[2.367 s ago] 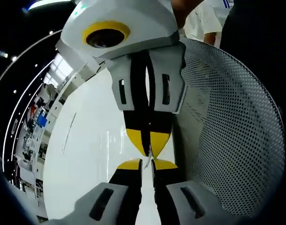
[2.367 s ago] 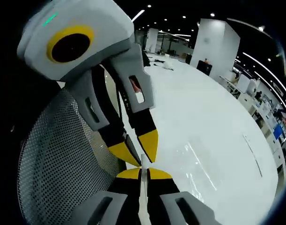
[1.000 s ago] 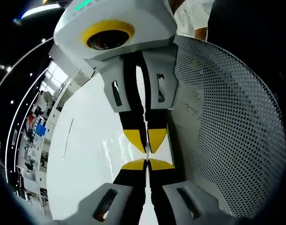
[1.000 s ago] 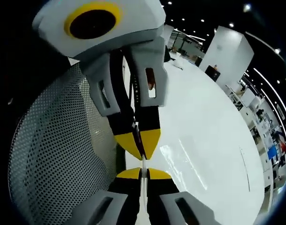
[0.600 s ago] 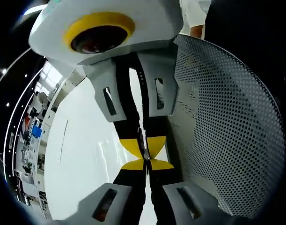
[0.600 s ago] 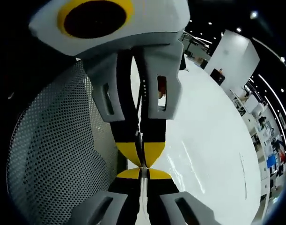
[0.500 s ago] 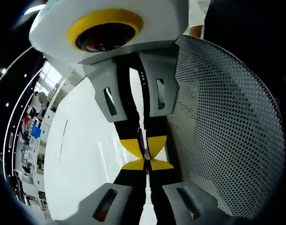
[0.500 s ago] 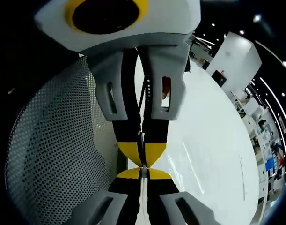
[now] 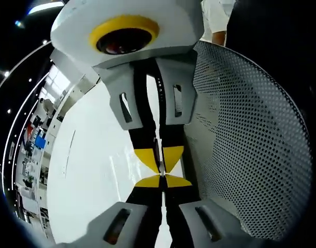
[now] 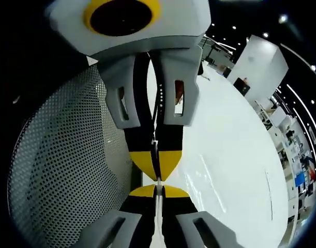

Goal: Open the resealable bag by pulling the two sides of the seal apart until the entire bag opening is separated and visibly accessible.

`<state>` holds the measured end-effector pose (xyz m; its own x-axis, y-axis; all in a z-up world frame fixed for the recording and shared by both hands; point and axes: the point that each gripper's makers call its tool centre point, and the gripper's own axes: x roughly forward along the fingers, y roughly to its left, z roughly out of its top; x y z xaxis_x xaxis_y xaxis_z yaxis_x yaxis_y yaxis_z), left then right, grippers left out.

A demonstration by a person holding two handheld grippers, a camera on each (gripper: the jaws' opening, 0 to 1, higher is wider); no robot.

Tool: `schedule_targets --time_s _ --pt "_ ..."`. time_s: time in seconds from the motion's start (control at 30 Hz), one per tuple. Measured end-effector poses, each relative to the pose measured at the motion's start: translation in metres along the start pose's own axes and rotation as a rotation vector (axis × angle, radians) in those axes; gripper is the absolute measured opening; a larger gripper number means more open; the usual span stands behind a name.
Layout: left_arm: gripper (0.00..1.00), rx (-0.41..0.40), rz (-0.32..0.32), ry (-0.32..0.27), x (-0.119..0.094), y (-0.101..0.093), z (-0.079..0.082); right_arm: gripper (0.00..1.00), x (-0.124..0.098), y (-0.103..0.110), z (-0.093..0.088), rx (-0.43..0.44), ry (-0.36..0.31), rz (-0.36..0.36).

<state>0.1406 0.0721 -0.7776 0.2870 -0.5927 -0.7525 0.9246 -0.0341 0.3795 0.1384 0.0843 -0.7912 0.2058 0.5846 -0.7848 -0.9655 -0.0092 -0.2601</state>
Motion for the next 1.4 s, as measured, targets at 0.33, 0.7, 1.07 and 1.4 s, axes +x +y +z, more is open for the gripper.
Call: schedule_targets --time_s 0.33,0.7,1.07,1.4 --pt "0.00 -0.007 -0.007 -0.003 -0.0044 0.0008 -0.0034 0.00 -0.0012 -0.0007 -0.0026 0.000 0.007 -0.001" --pt "0.00 -0.030 0.019 -0.026 -0.0090 0.0064 -0.0033 0.00 -0.0034 -0.0033 -0.0048 0.031 0.004 -0.008" --pt "0.00 -0.017 0.001 -0.022 -0.0044 0.0020 0.0022 0.00 -0.0041 -0.0011 -0.0008 0.008 0.004 0.002" --pt "0.00 -0.012 -0.023 -0.013 -0.0018 -0.0017 -0.0002 0.01 -0.0042 0.0020 0.0024 0.008 0.003 0.016"
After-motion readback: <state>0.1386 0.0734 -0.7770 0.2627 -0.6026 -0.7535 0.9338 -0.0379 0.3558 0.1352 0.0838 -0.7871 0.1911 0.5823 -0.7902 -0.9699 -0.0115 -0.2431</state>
